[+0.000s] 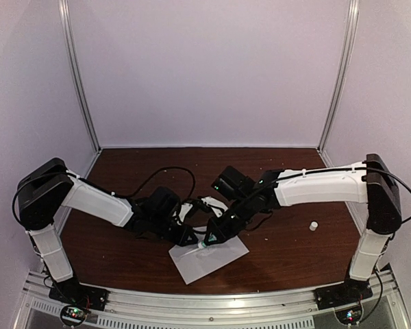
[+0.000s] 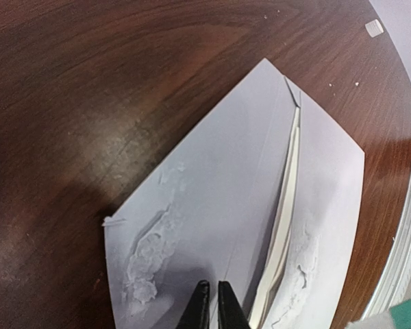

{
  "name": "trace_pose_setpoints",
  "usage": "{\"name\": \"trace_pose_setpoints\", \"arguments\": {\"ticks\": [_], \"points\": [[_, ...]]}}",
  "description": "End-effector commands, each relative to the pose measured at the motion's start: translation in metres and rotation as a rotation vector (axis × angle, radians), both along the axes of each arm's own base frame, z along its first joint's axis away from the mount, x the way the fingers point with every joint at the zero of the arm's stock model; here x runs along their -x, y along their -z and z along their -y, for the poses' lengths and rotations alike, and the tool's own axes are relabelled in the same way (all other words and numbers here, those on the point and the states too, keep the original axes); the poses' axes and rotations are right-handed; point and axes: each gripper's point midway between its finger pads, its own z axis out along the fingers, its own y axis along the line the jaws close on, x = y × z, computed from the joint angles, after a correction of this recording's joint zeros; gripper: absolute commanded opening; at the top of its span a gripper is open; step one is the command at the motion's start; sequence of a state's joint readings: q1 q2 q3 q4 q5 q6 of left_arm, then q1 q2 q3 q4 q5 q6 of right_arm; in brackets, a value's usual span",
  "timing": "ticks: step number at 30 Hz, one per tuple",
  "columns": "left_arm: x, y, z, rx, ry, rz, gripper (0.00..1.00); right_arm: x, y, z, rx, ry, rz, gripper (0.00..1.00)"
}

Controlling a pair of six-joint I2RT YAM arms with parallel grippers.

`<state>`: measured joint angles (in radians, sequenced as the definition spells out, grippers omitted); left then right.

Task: Place the letter into the envelope and seal it
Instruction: Paint the envelope at the center of the board.

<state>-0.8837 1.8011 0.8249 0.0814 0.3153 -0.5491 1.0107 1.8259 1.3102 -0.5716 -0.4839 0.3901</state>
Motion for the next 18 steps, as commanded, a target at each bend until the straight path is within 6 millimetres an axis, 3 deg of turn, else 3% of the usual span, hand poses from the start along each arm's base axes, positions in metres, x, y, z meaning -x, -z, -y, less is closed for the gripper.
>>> {"name": "trace_pose_setpoints", "arguments": {"ticks": [1, 9, 13, 18], "points": [[0.007, 0.023, -0.017, -0.089, -0.015, -0.031, 0.07, -0.003, -0.046, -0.010, -0.116, 0.020, 0.054, 0.00], [0.006, 0.022, -0.017, -0.091, -0.014, -0.027, 0.07, -0.027, -0.075, 0.013, -0.149, 0.116, 0.140, 0.00], [0.006, 0.021, -0.017, -0.088, -0.013, -0.027, 0.07, -0.042, -0.066, 0.030, -0.125, 0.161, 0.146, 0.00], [0.006, 0.022, -0.017, -0.089, -0.014, -0.028, 0.07, -0.053, -0.040, 0.046, -0.080, 0.186, 0.125, 0.00]]}}
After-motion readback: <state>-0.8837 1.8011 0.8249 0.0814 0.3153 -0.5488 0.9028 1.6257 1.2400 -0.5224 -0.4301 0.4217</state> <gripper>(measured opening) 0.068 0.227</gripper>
